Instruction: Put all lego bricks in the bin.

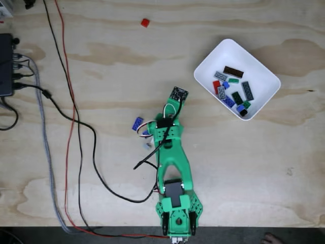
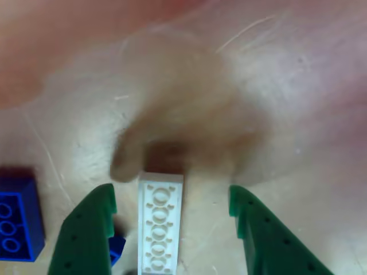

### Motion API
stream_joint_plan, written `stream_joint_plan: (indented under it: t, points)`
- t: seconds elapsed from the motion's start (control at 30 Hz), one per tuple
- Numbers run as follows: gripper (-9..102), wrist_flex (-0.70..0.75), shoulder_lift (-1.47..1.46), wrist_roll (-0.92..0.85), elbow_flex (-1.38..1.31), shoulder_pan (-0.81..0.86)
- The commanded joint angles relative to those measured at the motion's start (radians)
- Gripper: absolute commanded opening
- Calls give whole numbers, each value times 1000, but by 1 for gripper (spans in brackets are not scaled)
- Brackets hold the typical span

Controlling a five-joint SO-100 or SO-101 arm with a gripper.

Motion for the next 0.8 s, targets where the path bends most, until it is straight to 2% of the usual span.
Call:
stream_joint_plan:
  t: [0.0, 0.1, 0.17, 0.27, 0.37, 0.47, 0.53, 0.6, 0.67, 0.77]
  points:
    - [23, -17, -8, 25, -61, -64]
    - [14, -8, -15, 38, -77, -94]
    - [0, -21, -20, 40, -72, -95]
    - [0, -61, 37, 66, -49, -67]
    - [0, -6, 291, 100, -69, -23]
    - [0, 72, 569, 86, -249, 112]
    - [0, 92, 589, 2, -443, 244]
    - [0, -11, 529, -107, -538, 396]
    - [0, -193, 402, -166, -558, 508]
    - [0, -287, 137, -244, -649, 592]
